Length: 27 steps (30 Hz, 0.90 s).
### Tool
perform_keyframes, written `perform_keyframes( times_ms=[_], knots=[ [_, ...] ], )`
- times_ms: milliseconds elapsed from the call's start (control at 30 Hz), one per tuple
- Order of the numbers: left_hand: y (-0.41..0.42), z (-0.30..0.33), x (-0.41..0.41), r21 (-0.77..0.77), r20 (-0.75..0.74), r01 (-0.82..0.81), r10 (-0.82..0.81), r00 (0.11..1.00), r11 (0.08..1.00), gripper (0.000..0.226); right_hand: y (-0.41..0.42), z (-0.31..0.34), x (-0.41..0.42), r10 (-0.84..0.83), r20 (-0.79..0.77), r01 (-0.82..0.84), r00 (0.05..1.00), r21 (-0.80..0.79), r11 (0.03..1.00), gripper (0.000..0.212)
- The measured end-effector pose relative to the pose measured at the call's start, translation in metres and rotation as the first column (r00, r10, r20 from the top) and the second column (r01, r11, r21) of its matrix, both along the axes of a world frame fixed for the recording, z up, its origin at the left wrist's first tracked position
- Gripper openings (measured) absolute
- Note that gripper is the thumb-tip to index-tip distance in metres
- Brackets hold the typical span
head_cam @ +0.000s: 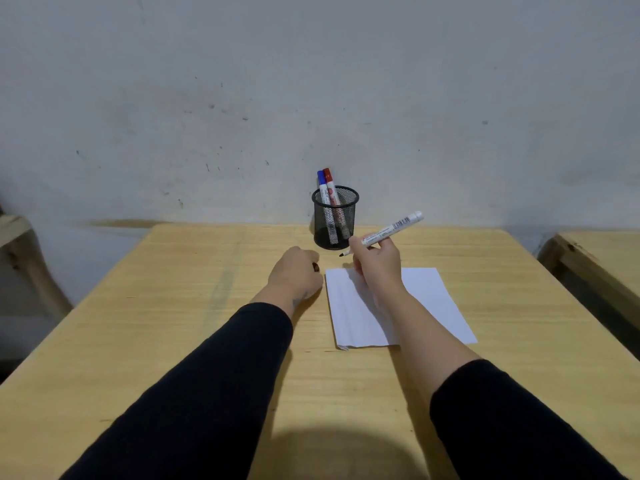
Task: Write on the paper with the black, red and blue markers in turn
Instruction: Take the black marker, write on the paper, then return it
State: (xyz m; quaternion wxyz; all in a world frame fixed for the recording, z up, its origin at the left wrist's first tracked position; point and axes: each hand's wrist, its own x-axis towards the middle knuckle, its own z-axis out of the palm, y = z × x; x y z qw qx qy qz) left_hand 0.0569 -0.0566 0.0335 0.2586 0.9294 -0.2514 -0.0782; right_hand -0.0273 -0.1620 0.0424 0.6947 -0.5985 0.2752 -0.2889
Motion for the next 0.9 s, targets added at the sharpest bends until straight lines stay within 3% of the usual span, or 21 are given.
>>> perform_keyframes(
  times_ms=[133,233,367,467,633,900],
  knots=[
    [0.011,-0.013,-0.012,-0.098,0.074,-0.077,0.084,0.994,0.992,0.058,0.002,0.004,0.005,0.049,0.020,-0.049,0.999,0.025,0.998,0.004],
    [0.017,-0.030,-0.028,0.042,0.230,-0.139,0.126,0.965,0.989,0.069,0.003,-0.001,0.012,0.073,-0.004,-0.073,0.997,-0.045,0.996,0.009],
    [0.019,-0.041,-0.029,0.218,0.187,-0.111,0.070,0.980,0.970,0.090,0.005,-0.008,0.019,0.085,0.018,-0.084,0.996,-0.025,0.996,0.033],
    [0.018,-0.042,-0.026,0.244,0.171,-0.104,0.063,0.983,0.964,0.094,0.005,-0.015,0.020,0.070,-0.054,-0.077,0.996,-0.152,0.985,0.042],
    [0.018,-0.042,-0.024,0.254,0.177,-0.109,0.064,0.982,0.961,0.096,0.002,-0.026,0.023,-0.067,-0.099,0.032,0.993,-0.317,0.948,0.038],
    [0.016,-0.044,-0.021,0.261,0.201,-0.117,0.064,0.977,0.958,0.097,0.001,-0.032,0.025,-0.094,-0.182,0.003,0.979,-0.448,0.894,0.029]
  ],
)
